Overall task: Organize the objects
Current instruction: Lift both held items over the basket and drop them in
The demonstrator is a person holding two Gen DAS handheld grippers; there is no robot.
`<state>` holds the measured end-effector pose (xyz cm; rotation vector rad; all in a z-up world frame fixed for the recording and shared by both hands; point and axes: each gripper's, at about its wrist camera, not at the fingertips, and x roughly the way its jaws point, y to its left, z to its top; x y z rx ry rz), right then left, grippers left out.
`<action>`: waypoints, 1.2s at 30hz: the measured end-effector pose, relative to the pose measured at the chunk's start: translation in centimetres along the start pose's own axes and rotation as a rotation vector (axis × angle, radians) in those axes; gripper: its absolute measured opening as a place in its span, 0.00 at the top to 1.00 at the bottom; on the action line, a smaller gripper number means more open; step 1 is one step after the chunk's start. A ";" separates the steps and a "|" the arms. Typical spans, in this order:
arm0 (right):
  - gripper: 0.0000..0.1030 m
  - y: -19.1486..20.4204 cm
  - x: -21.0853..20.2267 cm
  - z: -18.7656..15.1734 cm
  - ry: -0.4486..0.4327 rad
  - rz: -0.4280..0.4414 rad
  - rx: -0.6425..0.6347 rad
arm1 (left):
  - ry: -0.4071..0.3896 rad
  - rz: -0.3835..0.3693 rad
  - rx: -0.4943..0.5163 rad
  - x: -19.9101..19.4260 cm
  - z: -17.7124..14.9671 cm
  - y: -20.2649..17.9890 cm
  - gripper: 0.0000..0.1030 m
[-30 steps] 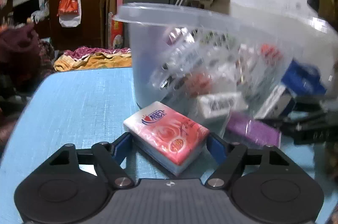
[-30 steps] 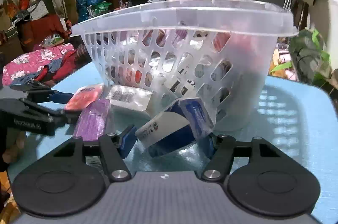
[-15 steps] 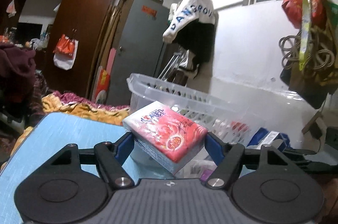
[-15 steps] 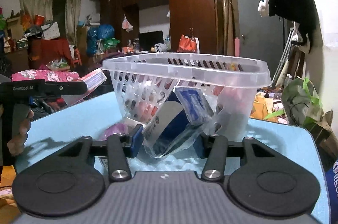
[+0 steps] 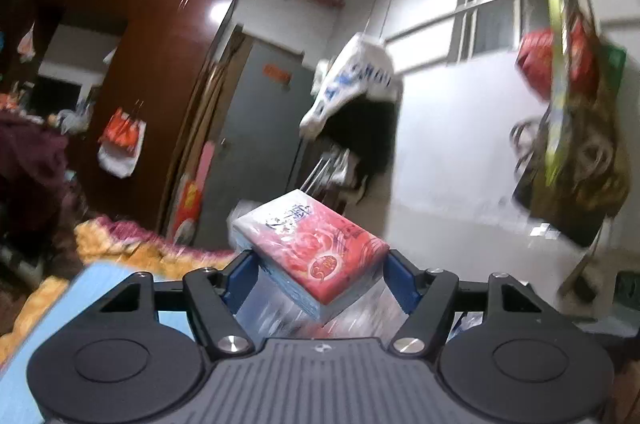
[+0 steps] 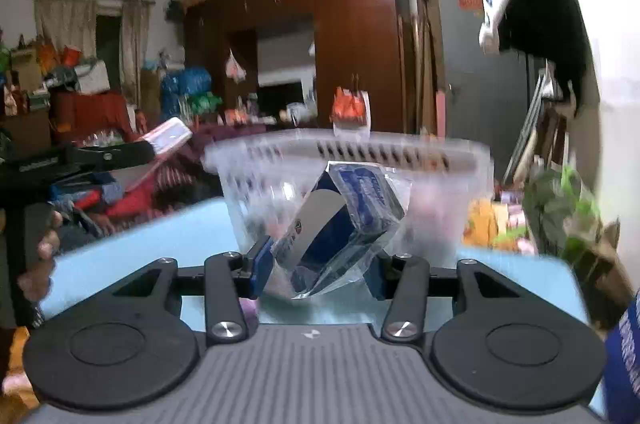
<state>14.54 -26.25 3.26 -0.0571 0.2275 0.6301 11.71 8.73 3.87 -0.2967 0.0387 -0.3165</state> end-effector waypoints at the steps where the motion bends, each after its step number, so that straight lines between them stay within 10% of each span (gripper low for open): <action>1: 0.51 0.2 -0.4 1.3 -0.021 -0.011 -0.008 | -0.010 -0.010 0.012 0.4 1.3 -0.7 0.30; 8: 0.51 -1.0 4.9 10.3 0.037 -0.127 -0.038 | 0.091 0.024 0.081 8.5 6.8 -4.7 0.30; 13: 0.48 -1.6 10.1 10.6 0.190 -0.187 -0.094 | 0.226 0.098 0.160 14.1 6.6 -4.5 0.19; 15: 0.32 -1.4 10.8 10.0 0.200 -0.232 -0.116 | 0.284 0.219 0.216 15.8 6.4 -4.1 0.19; 17: 0.04 -1.3 10.4 9.5 0.190 -0.260 -0.118 | 0.261 0.225 0.204 14.8 6.3 -3.6 0.19; 26: 0.00 -0.9 3.3 6.7 0.058 -0.143 -0.018 | 0.239 0.145 0.385 5.5 -0.1 -7.9 0.09; 36: 0.00 -4.7 4.4 0.8 0.245 -0.187 0.220 | 0.481 0.091 0.440 8.4 -7.8 -9.5 0.16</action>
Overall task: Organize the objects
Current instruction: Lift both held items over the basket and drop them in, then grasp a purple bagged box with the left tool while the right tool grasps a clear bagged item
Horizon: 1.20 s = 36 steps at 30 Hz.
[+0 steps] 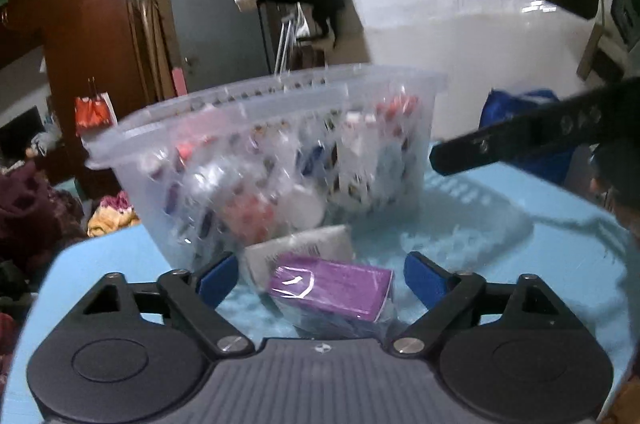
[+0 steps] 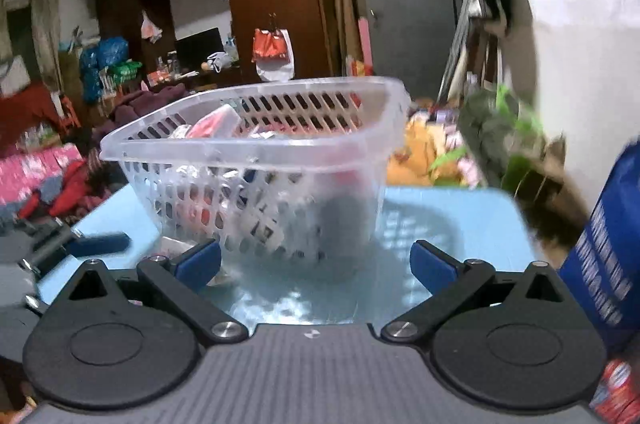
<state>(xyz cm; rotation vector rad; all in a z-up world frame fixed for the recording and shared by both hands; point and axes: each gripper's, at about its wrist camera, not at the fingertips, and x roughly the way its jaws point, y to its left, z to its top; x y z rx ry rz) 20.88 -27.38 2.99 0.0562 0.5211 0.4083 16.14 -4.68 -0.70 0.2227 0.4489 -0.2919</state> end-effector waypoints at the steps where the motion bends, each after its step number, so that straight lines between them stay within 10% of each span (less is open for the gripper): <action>1: 0.00 -0.2 0.1 -0.4 0.009 0.020 0.025 | 0.025 -0.001 -0.011 0.2 -0.1 0.0 0.28; 19: 0.07 8.4 6.2 -3.2 0.170 0.135 -0.031 | -0.013 0.059 -0.258 -3.3 -3.3 9.4 0.31; 25: 0.22 8.8 5.4 -3.9 0.170 0.115 -0.105 | -0.017 0.050 -0.252 -3.3 -3.4 9.3 0.31; 30: 0.60 9.4 5.1 -4.2 0.147 0.075 -0.190 | -0.019 0.044 -0.260 -3.4 -3.6 9.6 0.31; 36: 0.61 8.2 3.2 -4.4 0.080 0.114 -0.169 | -0.023 0.032 -0.274 -3.4 -3.6 9.8 0.31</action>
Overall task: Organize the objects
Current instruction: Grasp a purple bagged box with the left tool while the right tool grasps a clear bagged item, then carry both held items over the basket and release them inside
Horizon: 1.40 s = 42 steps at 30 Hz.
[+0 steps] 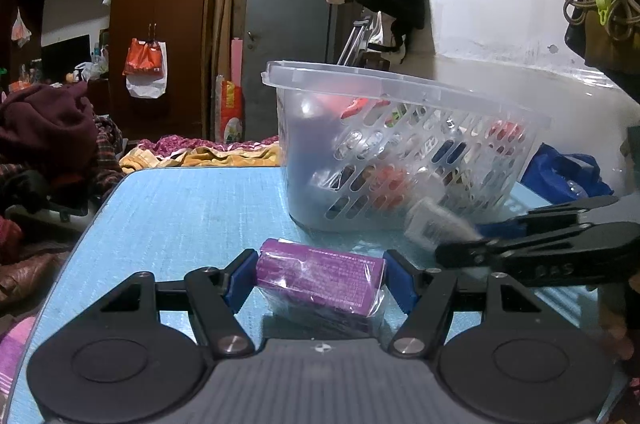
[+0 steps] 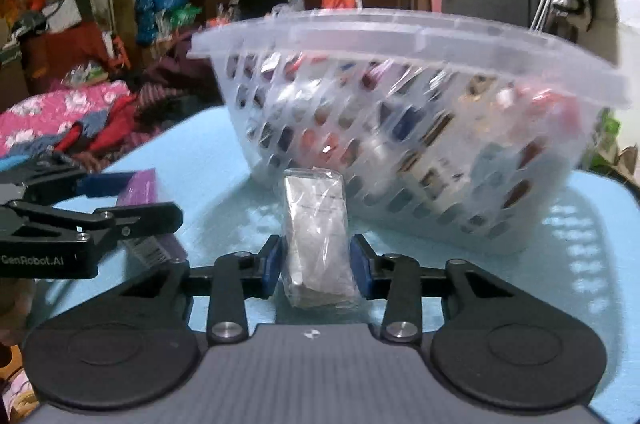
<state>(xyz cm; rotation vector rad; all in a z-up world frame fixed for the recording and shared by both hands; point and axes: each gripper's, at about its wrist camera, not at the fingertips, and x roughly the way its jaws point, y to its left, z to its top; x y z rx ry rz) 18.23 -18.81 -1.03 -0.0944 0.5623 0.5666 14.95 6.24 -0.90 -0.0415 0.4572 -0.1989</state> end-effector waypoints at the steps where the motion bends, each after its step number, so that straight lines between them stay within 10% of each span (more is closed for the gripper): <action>1: 0.61 -0.2 -0.3 0.0 -0.009 0.002 0.006 | -0.001 -0.006 -0.008 0.0 0.0 0.1 0.31; 30: 0.60 0.5 -3.7 -0.6 -0.263 -0.022 -0.020 | -0.189 -0.133 -0.131 -2.6 -0.2 1.6 0.31; 42: 0.60 -0.4 -8.2 8.7 -0.407 -0.115 -0.106 | -0.356 -0.174 -0.121 -2.5 12.0 -2.9 0.31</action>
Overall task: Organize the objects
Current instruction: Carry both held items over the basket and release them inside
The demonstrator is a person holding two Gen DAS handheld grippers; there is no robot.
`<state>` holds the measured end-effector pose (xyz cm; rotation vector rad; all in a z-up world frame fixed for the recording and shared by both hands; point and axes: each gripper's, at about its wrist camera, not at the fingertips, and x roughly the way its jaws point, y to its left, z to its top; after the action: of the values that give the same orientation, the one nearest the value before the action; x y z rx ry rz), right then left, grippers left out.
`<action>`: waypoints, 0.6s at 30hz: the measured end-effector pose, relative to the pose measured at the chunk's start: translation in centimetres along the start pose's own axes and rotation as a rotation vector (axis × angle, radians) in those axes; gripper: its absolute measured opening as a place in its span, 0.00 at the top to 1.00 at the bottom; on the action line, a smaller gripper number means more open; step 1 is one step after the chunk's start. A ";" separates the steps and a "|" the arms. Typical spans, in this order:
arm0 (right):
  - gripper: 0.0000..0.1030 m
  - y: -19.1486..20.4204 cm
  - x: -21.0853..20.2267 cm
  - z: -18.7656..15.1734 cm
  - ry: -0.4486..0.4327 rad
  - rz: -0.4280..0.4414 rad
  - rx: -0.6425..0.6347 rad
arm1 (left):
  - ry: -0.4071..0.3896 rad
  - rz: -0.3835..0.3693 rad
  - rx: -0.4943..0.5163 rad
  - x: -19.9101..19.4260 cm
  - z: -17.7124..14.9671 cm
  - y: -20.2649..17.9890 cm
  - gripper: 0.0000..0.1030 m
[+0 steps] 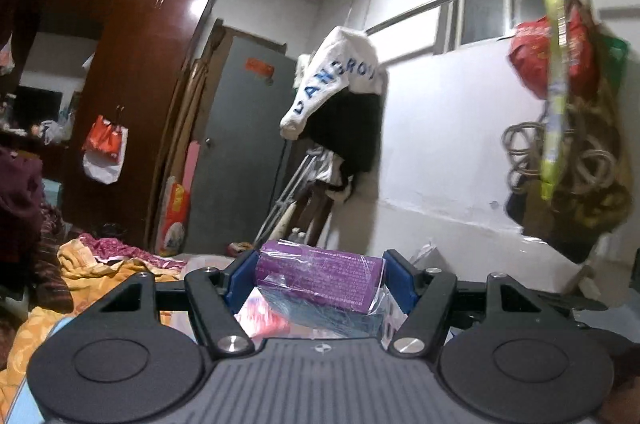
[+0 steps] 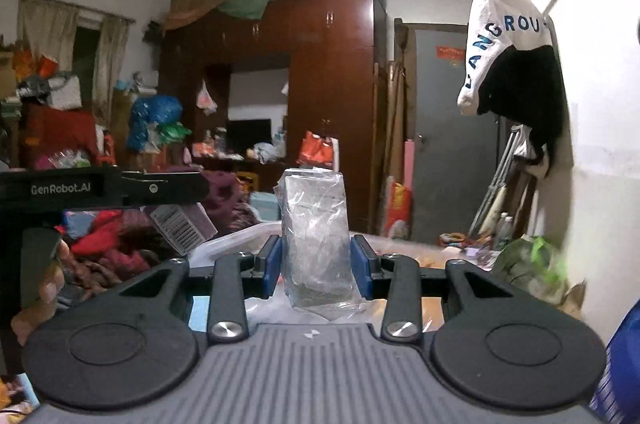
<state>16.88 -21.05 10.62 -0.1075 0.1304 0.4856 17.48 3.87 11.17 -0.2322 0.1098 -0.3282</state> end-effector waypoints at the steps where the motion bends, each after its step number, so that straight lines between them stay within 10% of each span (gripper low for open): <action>1: 0.60 -0.7 1.1 0.5 0.022 -0.025 -0.002 | 0.017 0.017 0.009 1.3 0.4 -0.4 0.31; 6: 0.57 -3.3 6.2 0.8 0.153 -0.075 -0.012 | 0.117 0.083 -0.005 7.1 0.1 -0.4 0.29; 9: 0.19 -3.3 7.3 0.2 0.179 -0.110 -0.033 | 0.185 0.110 -0.048 9.2 -0.9 0.4 0.09; 18: 0.00 -4.5 3.1 -0.5 0.107 -0.035 0.054 | 0.148 0.207 0.138 6.3 -1.8 -1.4 0.01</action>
<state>21.69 -23.59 9.98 -0.0825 0.2456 0.4407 22.71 0.17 9.35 -0.0586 0.2543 -0.1452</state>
